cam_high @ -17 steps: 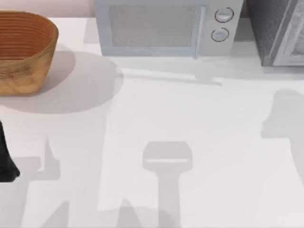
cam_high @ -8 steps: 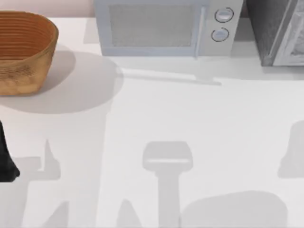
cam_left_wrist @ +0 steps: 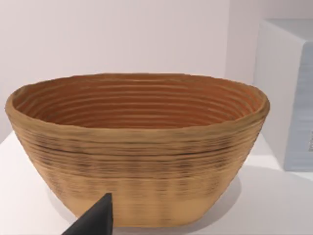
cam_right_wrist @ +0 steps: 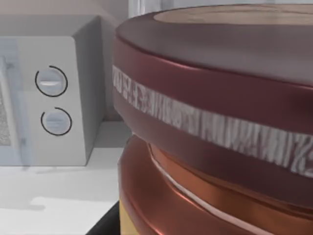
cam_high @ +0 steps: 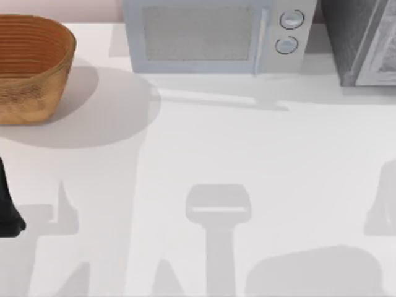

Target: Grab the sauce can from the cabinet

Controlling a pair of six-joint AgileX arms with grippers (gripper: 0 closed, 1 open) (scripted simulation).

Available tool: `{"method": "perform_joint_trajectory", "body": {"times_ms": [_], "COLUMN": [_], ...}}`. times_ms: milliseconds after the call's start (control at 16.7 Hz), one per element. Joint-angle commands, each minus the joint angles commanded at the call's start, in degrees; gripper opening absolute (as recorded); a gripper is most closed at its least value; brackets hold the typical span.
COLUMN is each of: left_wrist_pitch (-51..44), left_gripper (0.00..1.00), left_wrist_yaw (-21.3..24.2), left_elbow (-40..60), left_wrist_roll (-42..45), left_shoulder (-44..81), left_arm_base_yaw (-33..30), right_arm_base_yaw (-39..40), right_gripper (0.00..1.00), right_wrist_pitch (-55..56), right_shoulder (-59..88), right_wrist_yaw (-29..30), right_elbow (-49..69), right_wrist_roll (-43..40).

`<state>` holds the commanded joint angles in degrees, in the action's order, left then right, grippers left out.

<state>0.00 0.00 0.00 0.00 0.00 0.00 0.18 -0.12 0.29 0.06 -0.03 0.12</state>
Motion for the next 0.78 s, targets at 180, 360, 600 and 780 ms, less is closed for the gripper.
{"method": "perform_joint_trajectory", "body": {"times_ms": [180,360,600,780], "left_wrist_pitch": [0.0,0.0,0.0,0.0], "left_gripper": [1.0,1.0,1.0,1.0], "left_wrist_yaw": [0.0,0.0,0.0,0.0], "left_elbow": [0.0,0.0,0.0,0.0], "left_wrist_roll": [0.0,0.0,0.0,0.0], "left_shoulder": [0.0,0.0,0.0,0.0], "left_arm_base_yaw": [0.0,0.0,0.0,0.0], "right_arm_base_yaw": [0.59,1.92,4.48,6.76], "right_gripper": [0.0,0.0,0.0,0.0], "right_wrist_pitch": [2.8,9.61,23.35,35.67], "right_shoulder": [3.36,11.49,27.85,42.52], "right_wrist_yaw": [-0.75,-2.48,-5.84,-8.84], "right_elbow": [0.55,1.92,4.7,7.18], "right_wrist_roll": [0.02,0.07,0.2,0.3]}}
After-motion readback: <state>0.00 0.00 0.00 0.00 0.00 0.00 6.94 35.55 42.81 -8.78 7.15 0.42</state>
